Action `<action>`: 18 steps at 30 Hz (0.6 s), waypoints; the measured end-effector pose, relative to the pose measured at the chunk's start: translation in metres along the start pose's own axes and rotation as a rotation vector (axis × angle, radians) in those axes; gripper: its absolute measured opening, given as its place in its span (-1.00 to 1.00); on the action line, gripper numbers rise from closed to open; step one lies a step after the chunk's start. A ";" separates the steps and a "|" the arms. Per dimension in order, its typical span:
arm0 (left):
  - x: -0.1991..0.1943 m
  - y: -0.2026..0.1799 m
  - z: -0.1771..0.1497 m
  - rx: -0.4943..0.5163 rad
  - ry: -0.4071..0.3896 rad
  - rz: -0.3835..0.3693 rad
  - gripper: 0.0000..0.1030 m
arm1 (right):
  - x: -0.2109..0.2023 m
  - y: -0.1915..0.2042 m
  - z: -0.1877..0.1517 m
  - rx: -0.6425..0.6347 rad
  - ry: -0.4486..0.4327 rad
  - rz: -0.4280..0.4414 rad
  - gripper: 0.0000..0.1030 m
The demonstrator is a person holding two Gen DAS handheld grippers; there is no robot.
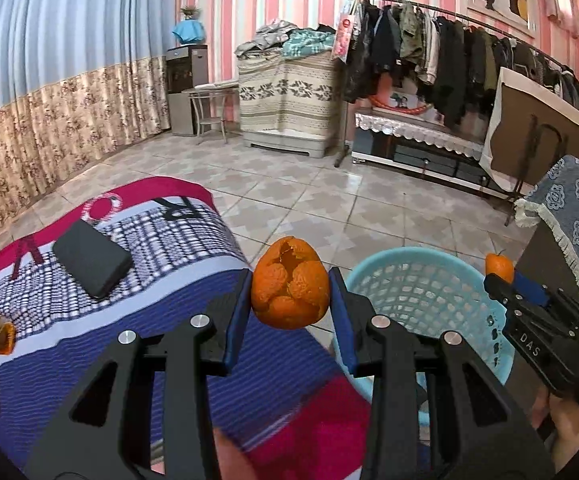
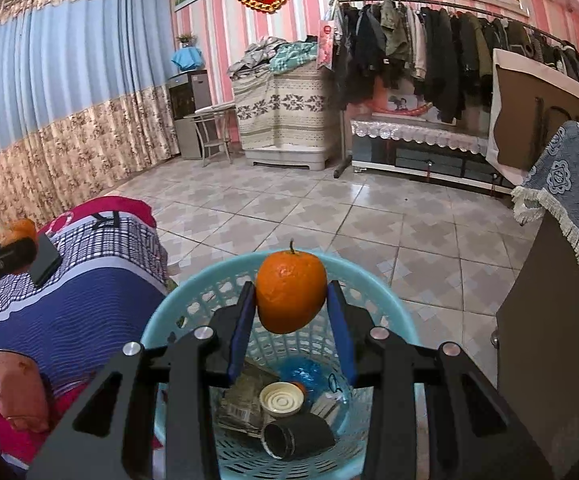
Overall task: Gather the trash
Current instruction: 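Carry both oranges over the blue basket while the left gripper releases its orange inside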
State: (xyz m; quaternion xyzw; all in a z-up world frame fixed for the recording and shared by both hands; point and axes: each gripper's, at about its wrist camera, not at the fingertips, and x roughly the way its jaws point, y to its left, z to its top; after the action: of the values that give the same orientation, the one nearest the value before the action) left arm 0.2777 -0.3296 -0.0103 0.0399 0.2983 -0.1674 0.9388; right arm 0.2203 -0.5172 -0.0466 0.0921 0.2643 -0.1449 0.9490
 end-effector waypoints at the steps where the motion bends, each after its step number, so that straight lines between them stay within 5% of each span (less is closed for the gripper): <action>1: 0.002 -0.003 0.000 0.000 0.002 -0.003 -0.28 | 0.000 -0.003 0.000 0.007 0.000 -0.002 -0.29; 18: 0.057 -0.073 -0.022 0.110 0.079 -0.048 -0.27 | 0.013 -0.030 -0.005 0.087 0.030 -0.023 -0.29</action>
State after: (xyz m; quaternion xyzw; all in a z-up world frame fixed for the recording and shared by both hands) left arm 0.2851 -0.4113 -0.0591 0.0910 0.3265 -0.2044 0.9183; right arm 0.2190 -0.5467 -0.0603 0.1324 0.2729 -0.1659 0.9383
